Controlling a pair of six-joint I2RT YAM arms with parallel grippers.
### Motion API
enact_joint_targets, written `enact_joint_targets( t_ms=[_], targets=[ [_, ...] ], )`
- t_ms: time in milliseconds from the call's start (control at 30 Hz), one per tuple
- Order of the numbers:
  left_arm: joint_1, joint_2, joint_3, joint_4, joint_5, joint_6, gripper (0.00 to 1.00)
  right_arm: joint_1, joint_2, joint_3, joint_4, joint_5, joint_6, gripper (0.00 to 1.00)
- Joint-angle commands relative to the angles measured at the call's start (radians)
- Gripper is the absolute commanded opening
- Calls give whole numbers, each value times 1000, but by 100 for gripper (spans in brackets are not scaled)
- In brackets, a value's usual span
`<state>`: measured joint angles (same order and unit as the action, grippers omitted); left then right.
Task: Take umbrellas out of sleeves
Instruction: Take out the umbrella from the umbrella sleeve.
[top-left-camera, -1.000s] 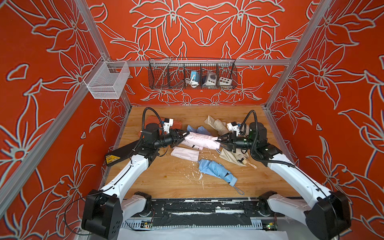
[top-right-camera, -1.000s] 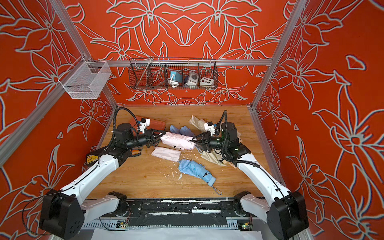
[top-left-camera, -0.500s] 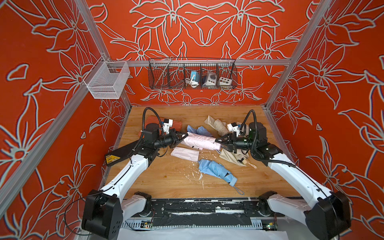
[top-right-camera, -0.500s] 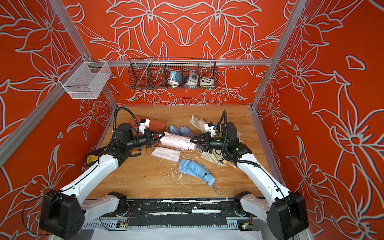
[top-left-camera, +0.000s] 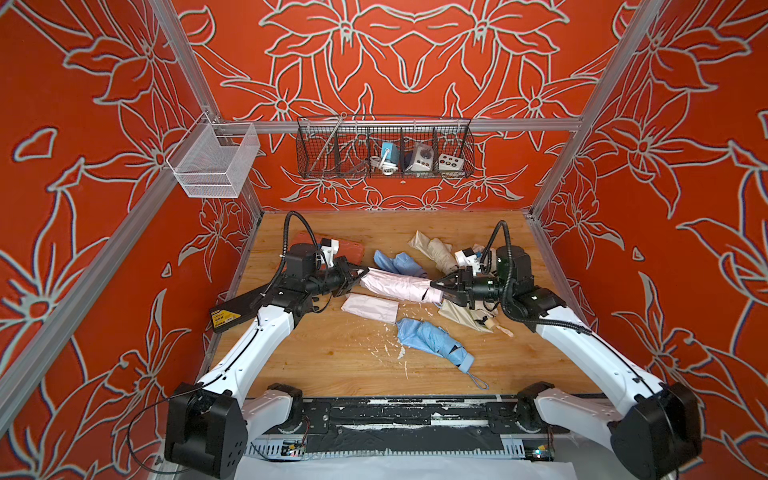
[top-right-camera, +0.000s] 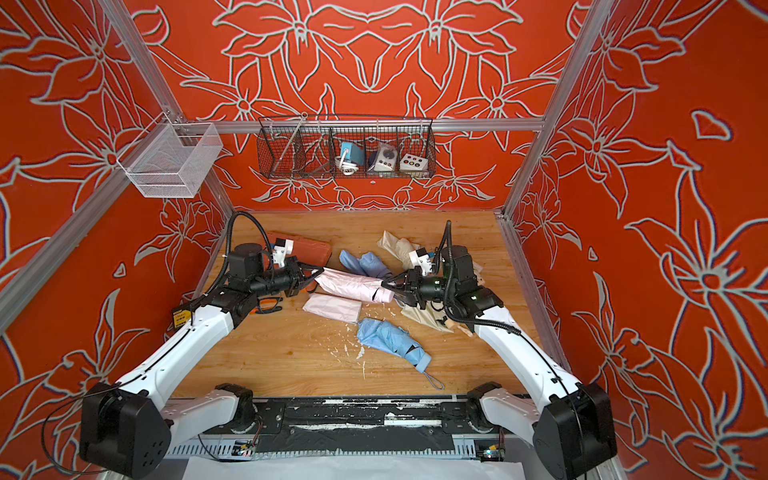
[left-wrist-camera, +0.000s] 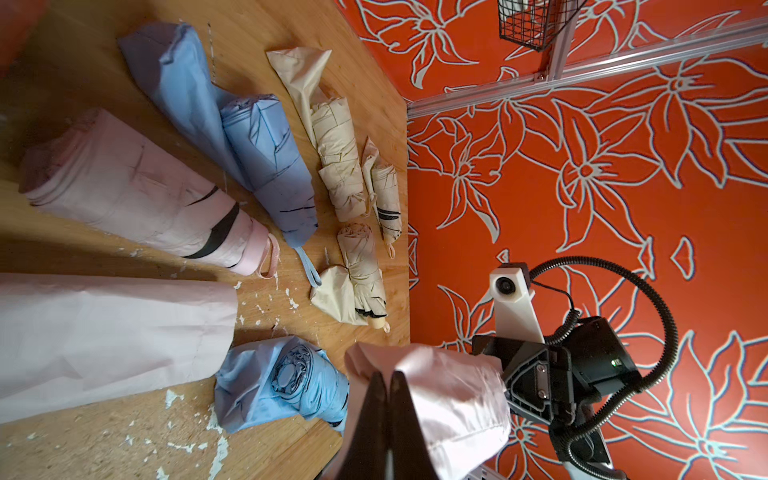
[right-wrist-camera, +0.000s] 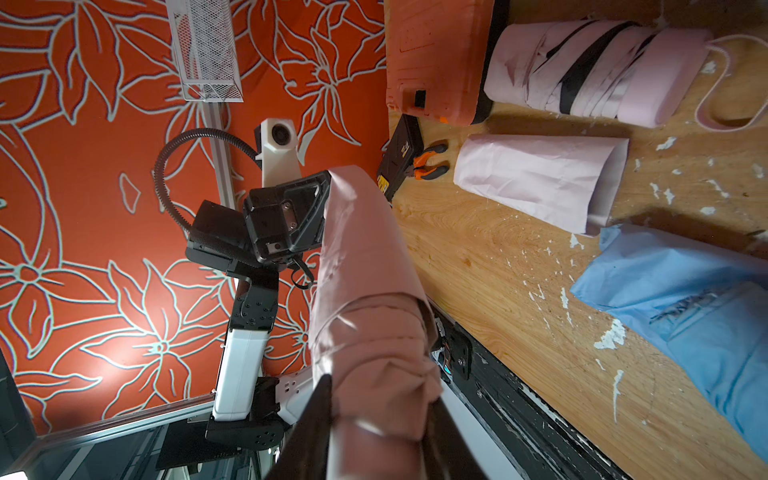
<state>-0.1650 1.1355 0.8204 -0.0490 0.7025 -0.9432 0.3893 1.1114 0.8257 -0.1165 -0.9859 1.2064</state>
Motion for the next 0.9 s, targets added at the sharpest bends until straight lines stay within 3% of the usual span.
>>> enact_joint_targets(
  t_ms=[0,867],
  targets=[
    [24,-6,49,-34,-64,39,0,-13,-25,38,-10,-11,-26,4],
    [65,29,40,-64,-124,93,0,-28,-27,66,-74,-10,-77,3]
  ],
)
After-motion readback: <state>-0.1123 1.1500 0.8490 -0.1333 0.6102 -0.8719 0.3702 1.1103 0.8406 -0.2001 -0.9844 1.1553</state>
